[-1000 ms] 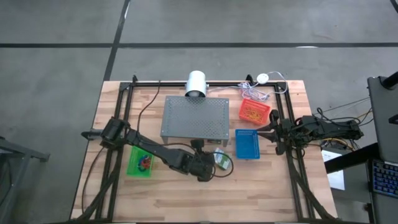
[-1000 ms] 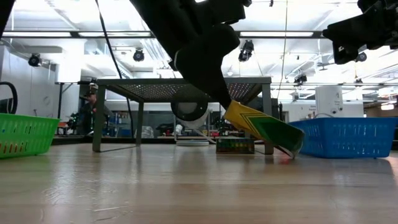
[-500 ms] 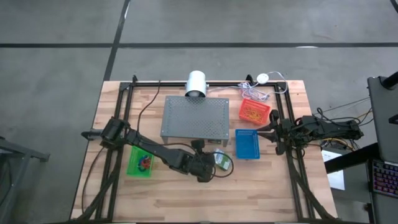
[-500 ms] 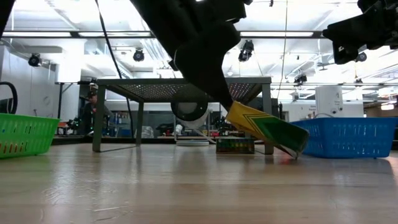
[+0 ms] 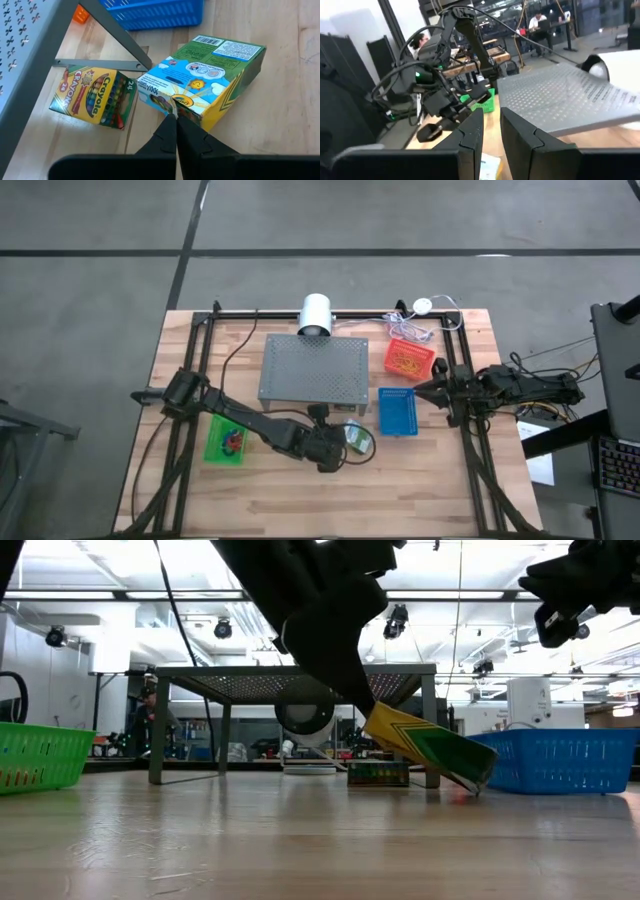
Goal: Pick & Place Office Desk Supplies
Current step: Put the bottom pack of yellow crayons into the blue bin
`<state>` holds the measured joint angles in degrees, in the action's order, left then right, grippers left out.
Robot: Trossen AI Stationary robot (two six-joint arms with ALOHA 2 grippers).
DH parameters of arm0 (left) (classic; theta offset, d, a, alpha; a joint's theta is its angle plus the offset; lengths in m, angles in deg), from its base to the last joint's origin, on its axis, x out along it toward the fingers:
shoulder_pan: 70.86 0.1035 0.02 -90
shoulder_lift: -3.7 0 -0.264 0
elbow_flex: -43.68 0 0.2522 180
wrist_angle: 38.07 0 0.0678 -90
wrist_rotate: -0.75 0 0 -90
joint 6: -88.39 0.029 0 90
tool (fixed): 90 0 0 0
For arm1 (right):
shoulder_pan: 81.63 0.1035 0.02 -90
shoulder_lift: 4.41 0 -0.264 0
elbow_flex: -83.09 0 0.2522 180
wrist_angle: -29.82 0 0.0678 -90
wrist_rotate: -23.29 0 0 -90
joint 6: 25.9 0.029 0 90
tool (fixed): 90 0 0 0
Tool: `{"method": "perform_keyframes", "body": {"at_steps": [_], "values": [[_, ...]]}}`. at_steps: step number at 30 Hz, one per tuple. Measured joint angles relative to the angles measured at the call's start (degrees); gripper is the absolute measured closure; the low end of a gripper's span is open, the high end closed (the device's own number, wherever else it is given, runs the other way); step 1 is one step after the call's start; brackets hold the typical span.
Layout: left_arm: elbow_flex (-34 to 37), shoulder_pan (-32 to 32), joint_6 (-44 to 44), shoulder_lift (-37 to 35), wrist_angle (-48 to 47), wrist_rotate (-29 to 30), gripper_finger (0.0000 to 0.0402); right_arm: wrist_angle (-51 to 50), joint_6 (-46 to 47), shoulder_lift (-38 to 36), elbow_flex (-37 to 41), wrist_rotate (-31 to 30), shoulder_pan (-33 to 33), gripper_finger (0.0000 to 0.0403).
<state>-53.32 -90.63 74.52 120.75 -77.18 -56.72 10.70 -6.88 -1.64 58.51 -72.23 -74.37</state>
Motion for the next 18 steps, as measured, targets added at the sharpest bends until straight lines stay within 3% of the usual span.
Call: {"method": "perform_keyframes", "body": {"at_steps": [6, 12, 18], "values": [[-0.7, -0.3, 0.5, 0.0, -0.3, 0.0, 0.04, 3.7, 2.9, 0.3, 0.0, -0.5, 0.0, 0.0339], [-3.8, -1.4, 6.1, 0.0, -0.3, 0.0, 0.04, 8.1, -1.2, 1.5, 0.0, -0.3, 0.0, 0.0339], [-4.6, -2.0, 9.9, 0.0, -0.3, 0.6, 0.04, 6.1, 0.5, 3.1, 0.0, 0.1, 0.0, 0.0339]]}}
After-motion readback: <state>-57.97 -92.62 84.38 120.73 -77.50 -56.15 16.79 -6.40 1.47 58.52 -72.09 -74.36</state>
